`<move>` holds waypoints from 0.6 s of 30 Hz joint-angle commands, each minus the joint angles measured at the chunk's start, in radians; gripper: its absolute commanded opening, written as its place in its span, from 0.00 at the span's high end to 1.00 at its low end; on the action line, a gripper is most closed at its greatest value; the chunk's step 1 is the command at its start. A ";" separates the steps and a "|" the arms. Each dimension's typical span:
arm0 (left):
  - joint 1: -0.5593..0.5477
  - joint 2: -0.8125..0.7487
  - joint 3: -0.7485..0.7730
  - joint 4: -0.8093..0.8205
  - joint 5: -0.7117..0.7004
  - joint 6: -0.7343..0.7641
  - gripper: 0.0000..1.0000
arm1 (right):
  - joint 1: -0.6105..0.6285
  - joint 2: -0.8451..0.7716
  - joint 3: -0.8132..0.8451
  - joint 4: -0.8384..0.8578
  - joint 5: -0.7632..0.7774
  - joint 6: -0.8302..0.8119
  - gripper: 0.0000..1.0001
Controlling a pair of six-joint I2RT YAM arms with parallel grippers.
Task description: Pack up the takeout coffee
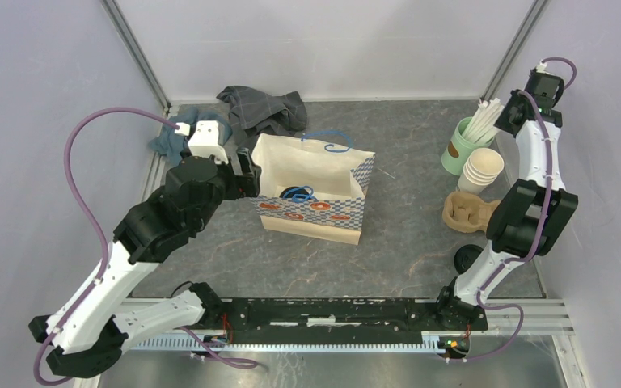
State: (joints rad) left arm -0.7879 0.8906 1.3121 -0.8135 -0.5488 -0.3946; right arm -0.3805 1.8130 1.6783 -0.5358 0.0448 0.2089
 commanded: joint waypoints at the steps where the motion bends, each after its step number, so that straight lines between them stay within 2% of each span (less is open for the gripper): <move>1: -0.004 0.006 0.039 0.029 -0.025 0.045 0.09 | -0.002 -0.010 0.008 0.026 0.019 0.026 0.73; 18: -0.004 -0.004 0.040 0.033 -0.016 0.037 0.09 | -0.002 -0.104 0.048 0.021 0.039 0.061 0.87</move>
State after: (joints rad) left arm -0.7879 0.8955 1.3136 -0.8131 -0.5488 -0.3946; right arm -0.3805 1.7729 1.6756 -0.5396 0.0608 0.2478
